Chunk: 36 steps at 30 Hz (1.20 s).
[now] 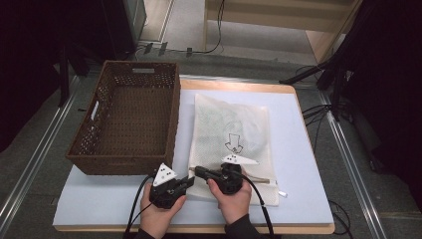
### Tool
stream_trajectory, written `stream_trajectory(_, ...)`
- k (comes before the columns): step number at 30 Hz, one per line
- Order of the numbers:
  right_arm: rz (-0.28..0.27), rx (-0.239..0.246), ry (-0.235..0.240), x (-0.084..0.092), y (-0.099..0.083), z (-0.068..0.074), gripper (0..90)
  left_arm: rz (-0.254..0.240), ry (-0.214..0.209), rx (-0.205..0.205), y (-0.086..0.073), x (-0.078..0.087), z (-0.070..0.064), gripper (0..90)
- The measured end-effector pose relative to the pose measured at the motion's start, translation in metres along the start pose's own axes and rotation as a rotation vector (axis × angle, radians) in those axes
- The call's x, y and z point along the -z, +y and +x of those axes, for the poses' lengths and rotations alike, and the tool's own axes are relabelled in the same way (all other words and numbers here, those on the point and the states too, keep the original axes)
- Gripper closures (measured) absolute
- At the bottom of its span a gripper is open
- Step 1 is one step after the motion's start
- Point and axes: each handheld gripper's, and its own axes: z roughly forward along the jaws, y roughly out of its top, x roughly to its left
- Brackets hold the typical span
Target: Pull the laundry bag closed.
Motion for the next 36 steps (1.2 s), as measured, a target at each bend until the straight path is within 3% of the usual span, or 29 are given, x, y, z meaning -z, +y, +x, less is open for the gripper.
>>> stream_trajectory(1, -0.003, 0.0, -0.003, 0.0036, 0.0004, -0.0046, 88.2, -0.019, -0.037, 0.054, 0.0002, 0.0013, 0.0044, 86.8)
stream_trajectory(4, 0.002, 0.005, -0.006, 0.0074, -0.0003, -0.0078, 88.2, -0.017, -0.059, 0.09, -0.0015, -0.0004, 0.0081, 86.6)
stream_trajectory(6, 0.004, 0.011, -0.008, 0.008, -0.0009, -0.0081, 88.2, -0.014, -0.051, 0.088, -0.0021, -0.001, 0.0075, 86.1)
stream_trajectory(10, -0.007, 0.016, 0.007, 0.0096, -0.003, -0.0086, 88.2, -0.03, -0.054, 0.099, -0.0005, -0.0011, 0.0085, 74.8)
stream_trajectory(13, -0.009, 0.017, 0.012, 0.0103, -0.0035, -0.0094, 88.2, -0.043, -0.06, 0.117, 0.0007, -0.0025, 0.0113, 71.3)
stream_trajectory(17, -0.005, 0.025, 0.01, 0.011, -0.0034, -0.0093, 88.2, -0.046, -0.1, 0.158, 0.0019, -0.0066, 0.014, 75.2)
stream_trajectory(20, -0.007, 0.029, 0.005, 0.0117, -0.0035, -0.0088, 88.1, -0.048, -0.119, 0.154, 0.0032, -0.0072, 0.014, 86.4)
stream_trajectory(24, -0.002, 0.04, -0.01, 0.0102, -0.0052, -0.0086, 88.1, -0.059, -0.136, 0.146, 0.0033, -0.0067, 0.0125, 87.3)
stream_trajectory(31, 0.019, 0.089, -0.053, 0.0076, -0.0068, -0.0047, 88.3, -0.083, -0.12, 0.148, 0.0028, -0.004, 0.0119, 87.6)
stream_trajectory(36, 0.034, 0.084, -0.049, 0.0076, -0.0067, -0.007, 88.3, -0.081, -0.107, 0.141, 0.0018, -0.0035, 0.011, 87.5)
